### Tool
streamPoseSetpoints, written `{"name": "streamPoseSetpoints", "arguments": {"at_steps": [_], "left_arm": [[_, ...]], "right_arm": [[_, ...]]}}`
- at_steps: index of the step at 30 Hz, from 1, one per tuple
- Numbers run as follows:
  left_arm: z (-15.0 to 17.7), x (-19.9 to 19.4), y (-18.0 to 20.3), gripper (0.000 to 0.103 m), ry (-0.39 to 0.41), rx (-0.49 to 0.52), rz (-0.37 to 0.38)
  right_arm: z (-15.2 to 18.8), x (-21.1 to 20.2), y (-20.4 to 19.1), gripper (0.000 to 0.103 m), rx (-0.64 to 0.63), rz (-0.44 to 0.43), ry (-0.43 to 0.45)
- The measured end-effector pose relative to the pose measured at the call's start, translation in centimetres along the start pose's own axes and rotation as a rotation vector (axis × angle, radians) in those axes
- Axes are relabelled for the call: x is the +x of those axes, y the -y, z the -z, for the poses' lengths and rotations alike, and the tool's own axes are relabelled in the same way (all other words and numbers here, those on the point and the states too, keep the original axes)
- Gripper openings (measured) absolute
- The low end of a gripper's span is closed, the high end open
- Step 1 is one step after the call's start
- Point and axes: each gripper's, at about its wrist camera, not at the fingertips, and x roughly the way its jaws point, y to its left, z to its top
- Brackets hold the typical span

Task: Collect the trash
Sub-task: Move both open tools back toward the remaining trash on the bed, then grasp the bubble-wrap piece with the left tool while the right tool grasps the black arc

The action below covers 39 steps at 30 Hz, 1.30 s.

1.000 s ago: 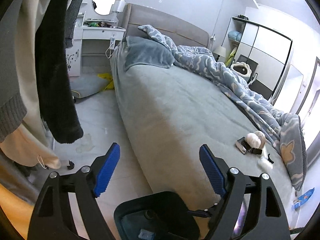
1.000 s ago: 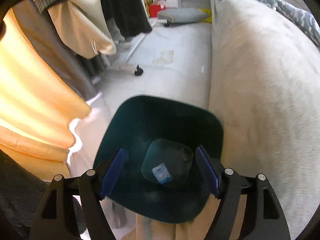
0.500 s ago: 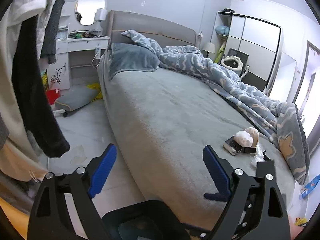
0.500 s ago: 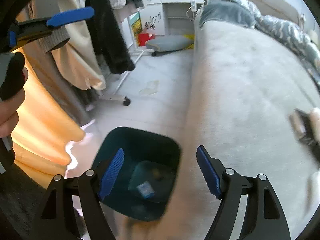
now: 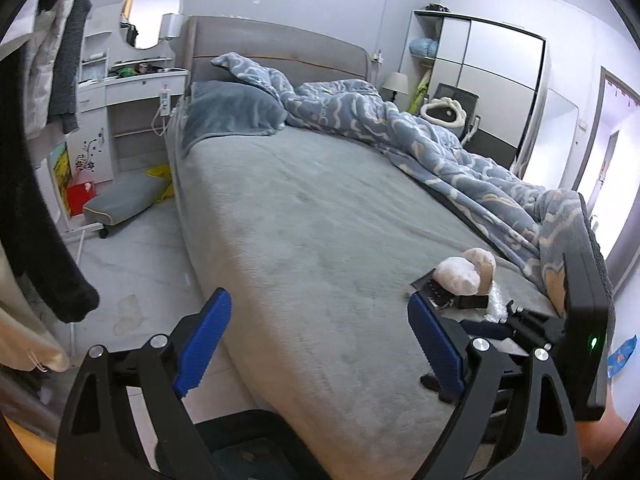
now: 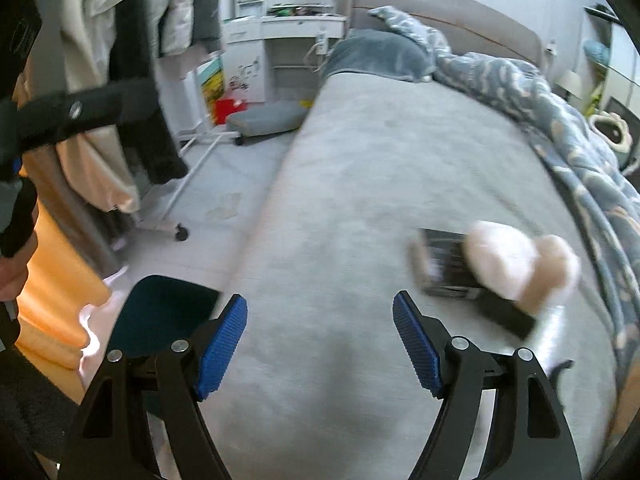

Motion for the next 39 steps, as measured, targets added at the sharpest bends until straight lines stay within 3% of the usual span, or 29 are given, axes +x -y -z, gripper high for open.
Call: {"name": "streamPoseSetpoints", "arguments": {"at_steps": [29,39], "left_arm": [[2.9,7.6,11.8,0.096,-0.095,0.132,0.219],[5.1,10.3,15.5,0.096,-0.182,0.198,0.352]], "right_arm": [[6.1,-4.6,13.9,0.076,0.223,0.095,0.05],[7.5,-4.3,15.9,0.076,0.228,0.102,0.044]]}}
